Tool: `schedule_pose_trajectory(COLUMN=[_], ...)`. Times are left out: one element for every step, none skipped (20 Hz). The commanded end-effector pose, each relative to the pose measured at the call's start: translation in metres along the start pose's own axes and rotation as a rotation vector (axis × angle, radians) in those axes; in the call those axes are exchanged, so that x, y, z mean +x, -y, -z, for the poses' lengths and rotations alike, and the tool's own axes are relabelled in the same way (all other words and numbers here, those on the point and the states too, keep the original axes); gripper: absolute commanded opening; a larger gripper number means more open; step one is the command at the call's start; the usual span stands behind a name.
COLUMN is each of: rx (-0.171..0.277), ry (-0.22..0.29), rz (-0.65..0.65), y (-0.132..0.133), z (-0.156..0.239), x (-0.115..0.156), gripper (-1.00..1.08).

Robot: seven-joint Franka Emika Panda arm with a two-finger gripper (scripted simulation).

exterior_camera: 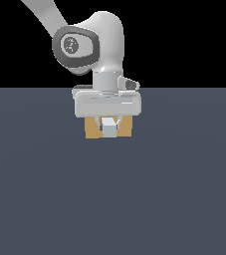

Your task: Insert the peg into the horizontal hole in a box.

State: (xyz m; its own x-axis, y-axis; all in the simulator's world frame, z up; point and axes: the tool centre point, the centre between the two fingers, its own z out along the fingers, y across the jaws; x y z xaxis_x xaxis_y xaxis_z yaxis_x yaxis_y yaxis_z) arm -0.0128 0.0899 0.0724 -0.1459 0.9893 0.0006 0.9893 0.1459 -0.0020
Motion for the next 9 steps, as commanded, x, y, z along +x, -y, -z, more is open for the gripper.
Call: schedule_pose_trajectory(rx=[-0.003,-0.004,-0.004,-0.004,-0.004,-0.004,-0.004,-0.004,-0.004], ry=[0.0,0.0,0.0,0.0,0.0,0.0,0.0,0.0,0.0], rz=[-0.001,-0.001,-0.001,-0.001,-0.001,-0.001,-0.001,-0.001,-0.001], y=[-0.001,-0.001,-0.001,-0.001,-0.001,-0.002,-0.002,-0.003,-0.003], z=[0.001,0.002,0.002,0.002,0.002,0.002,0.002,0.002,0.002], x=[0.017,0.022,0.026,0.029,0.031,0.033,0.034,0.034,0.034], gripper=[-1.0,-1.0,-1.0,-1.0,-1.0,-1.0,-1.0,-1.0,-1.0])
